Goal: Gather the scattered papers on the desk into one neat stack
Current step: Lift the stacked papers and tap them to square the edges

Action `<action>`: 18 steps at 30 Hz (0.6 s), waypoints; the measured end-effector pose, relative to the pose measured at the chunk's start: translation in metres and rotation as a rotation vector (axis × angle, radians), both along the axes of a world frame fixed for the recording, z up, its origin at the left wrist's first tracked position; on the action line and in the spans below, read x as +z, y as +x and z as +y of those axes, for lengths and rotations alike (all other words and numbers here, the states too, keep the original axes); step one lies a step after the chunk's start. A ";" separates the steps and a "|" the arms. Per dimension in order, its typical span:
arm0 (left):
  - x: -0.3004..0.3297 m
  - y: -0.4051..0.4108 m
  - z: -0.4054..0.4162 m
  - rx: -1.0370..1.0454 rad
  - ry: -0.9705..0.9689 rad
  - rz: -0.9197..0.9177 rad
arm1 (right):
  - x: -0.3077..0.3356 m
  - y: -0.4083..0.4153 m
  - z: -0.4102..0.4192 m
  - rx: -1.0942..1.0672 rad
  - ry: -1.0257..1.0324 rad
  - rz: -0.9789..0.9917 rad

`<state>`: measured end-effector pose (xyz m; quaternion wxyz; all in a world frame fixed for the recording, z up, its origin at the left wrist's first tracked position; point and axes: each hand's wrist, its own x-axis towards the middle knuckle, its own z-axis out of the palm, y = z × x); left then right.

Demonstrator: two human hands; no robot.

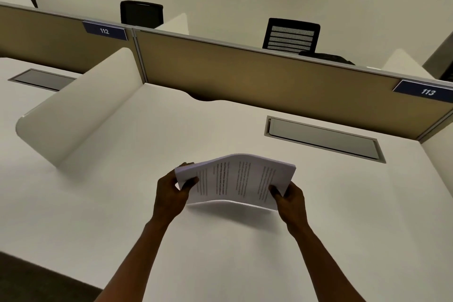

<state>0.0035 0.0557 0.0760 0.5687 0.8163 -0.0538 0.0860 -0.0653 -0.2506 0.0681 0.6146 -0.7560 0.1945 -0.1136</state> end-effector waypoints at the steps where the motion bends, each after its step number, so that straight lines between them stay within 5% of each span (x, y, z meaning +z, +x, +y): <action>1: -0.001 -0.002 0.001 -0.021 0.012 -0.050 | -0.001 -0.001 -0.001 0.001 0.003 -0.002; 18: -0.002 -0.003 0.006 -0.052 0.106 -0.026 | 0.004 0.002 -0.008 -0.016 -0.111 -0.039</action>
